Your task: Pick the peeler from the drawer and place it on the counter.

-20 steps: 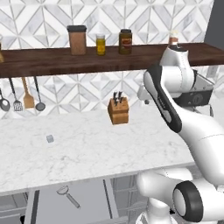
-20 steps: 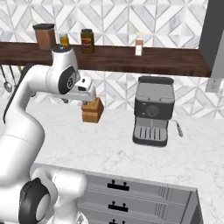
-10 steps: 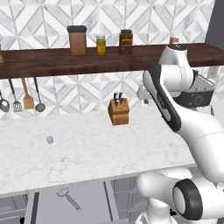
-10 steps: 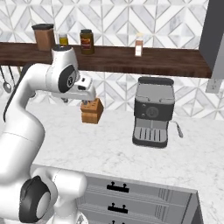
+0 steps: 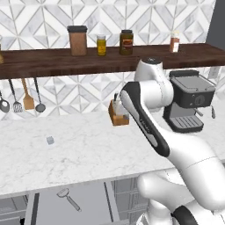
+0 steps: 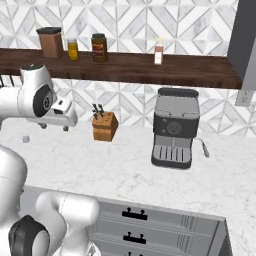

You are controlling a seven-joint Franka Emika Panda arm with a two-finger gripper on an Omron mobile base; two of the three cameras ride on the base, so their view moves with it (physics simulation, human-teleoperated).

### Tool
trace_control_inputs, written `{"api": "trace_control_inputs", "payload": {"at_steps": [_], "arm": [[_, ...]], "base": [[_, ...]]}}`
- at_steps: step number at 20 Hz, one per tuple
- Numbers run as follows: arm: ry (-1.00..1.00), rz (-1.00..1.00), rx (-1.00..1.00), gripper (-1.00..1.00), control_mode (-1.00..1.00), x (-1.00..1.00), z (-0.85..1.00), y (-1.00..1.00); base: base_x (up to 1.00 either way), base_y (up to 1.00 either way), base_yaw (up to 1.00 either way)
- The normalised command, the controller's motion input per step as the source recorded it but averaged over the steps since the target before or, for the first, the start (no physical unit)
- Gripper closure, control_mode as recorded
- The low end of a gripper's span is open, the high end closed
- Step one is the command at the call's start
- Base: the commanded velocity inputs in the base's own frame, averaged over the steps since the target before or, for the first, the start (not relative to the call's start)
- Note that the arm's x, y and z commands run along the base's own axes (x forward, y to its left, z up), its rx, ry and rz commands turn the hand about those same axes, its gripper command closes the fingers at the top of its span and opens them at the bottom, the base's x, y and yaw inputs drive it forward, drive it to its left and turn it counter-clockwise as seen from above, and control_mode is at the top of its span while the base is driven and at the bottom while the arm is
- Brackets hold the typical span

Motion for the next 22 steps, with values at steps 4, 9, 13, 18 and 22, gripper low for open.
{"api": "trace_control_inputs", "payload": {"at_steps": [4,9,13,18,22], "arm": [[0.05,0.0,0.02,-1.0,-1.0,-0.34,-0.4,1.0],[0.1,0.0,0.0,-1.0,-1.0,-0.29,-0.53,0.98],[0.23,0.0,0.0,-1.0,-1.0,-0.51,-0.6,0.95],[0.25,0.0,0.0,-1.0,-1.0,-0.63,-0.89,0.84],[0.14,0.06,0.02,-1.0,-1.0,-0.68,-0.91,0.69]], "base": [[0.0,0.0,0.0],[0.0,0.0,0.0],[0.0,0.0,0.0],[0.0,0.0,0.0],[0.0,0.0,0.0]]}}
